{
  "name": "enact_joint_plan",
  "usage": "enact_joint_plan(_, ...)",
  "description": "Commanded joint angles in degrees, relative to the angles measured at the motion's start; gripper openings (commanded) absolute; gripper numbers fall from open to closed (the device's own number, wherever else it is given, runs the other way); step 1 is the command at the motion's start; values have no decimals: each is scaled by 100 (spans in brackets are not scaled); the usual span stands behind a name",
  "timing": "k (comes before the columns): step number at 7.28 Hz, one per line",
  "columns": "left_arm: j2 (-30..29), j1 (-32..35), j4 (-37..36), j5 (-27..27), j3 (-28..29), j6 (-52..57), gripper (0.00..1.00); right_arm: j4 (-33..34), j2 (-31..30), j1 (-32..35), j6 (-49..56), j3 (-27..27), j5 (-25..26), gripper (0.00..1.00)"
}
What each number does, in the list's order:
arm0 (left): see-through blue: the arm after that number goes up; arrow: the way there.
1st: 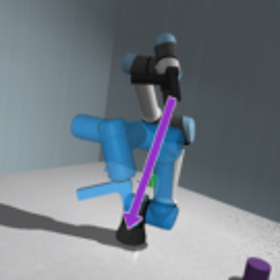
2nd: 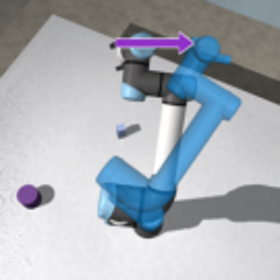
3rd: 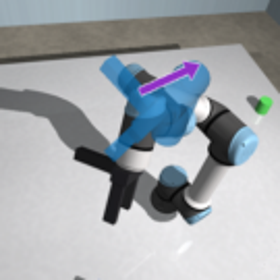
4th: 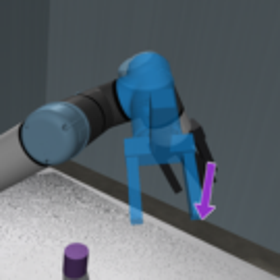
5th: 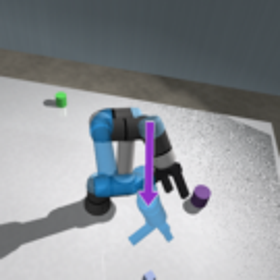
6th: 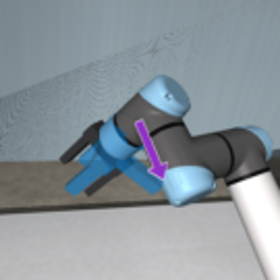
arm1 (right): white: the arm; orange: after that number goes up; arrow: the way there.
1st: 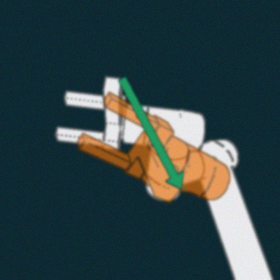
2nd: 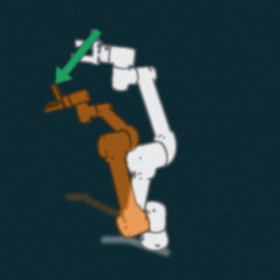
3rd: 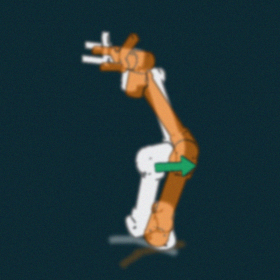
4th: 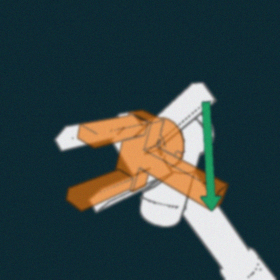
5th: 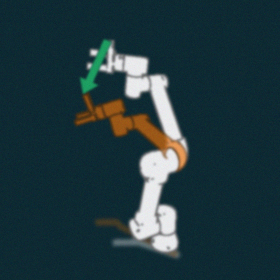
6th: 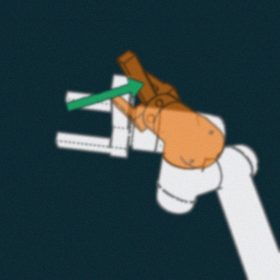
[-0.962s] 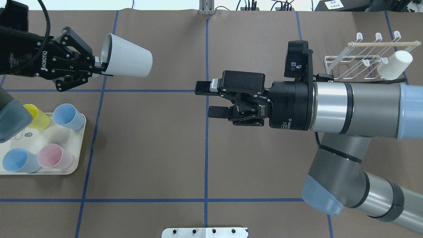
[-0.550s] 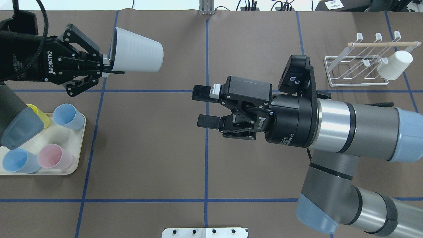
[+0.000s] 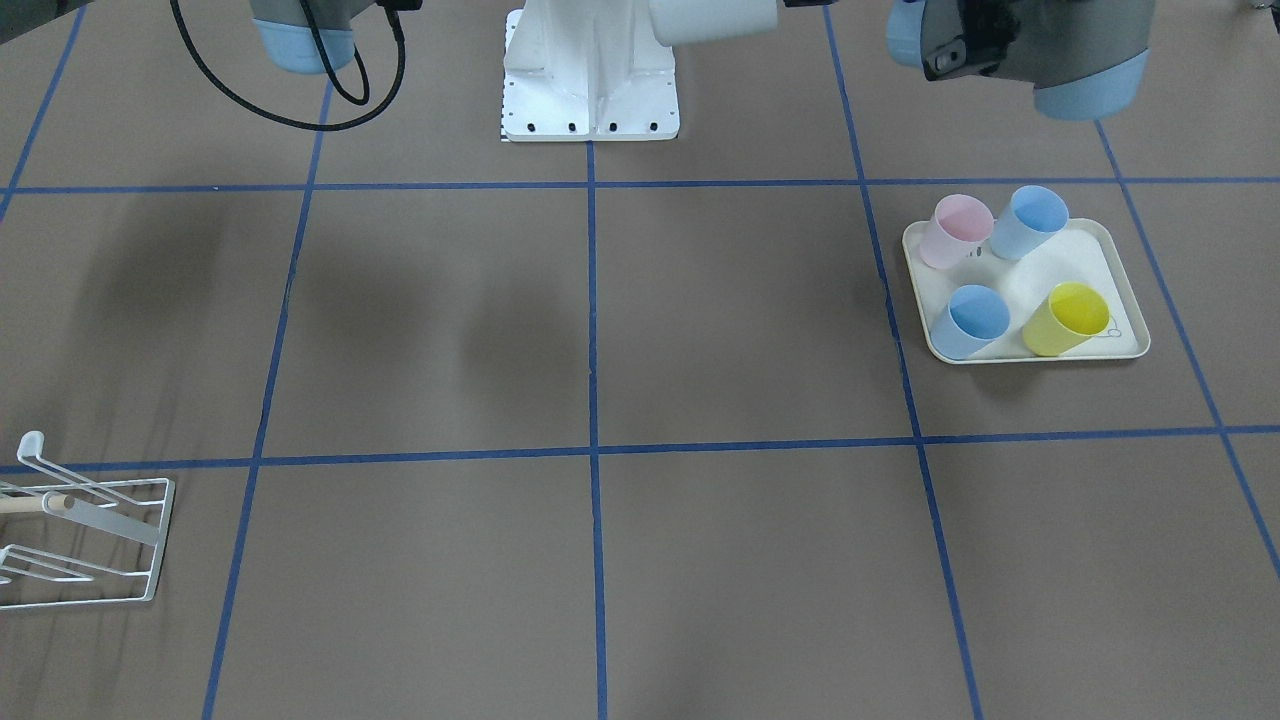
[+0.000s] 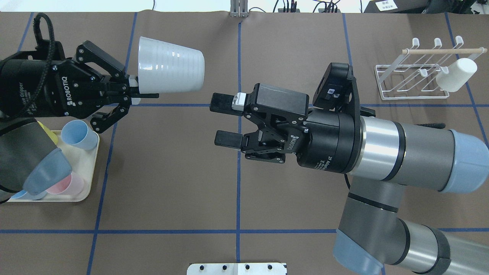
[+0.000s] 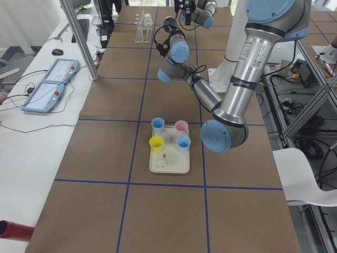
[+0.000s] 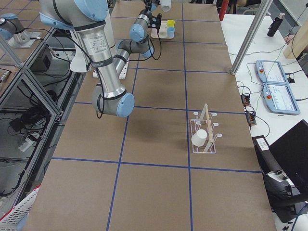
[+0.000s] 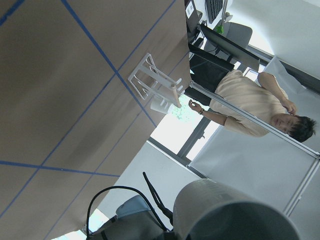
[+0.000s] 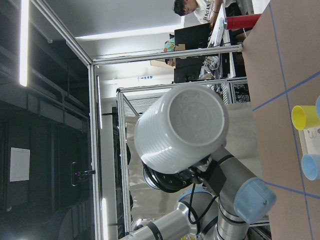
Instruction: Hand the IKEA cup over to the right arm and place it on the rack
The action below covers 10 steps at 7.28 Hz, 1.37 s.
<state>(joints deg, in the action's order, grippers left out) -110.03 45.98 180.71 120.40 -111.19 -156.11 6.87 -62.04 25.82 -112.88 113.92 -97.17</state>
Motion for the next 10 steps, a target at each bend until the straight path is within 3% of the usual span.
enact_joint_plan(1,-45,-203,271,-52,-25,-226,0,-1,77,-24,3,-10,32,99)
enact_joint_plan(10,-230,-529,509,-43,-25,-596,0,-1,87,-33,11,-19,286,99)
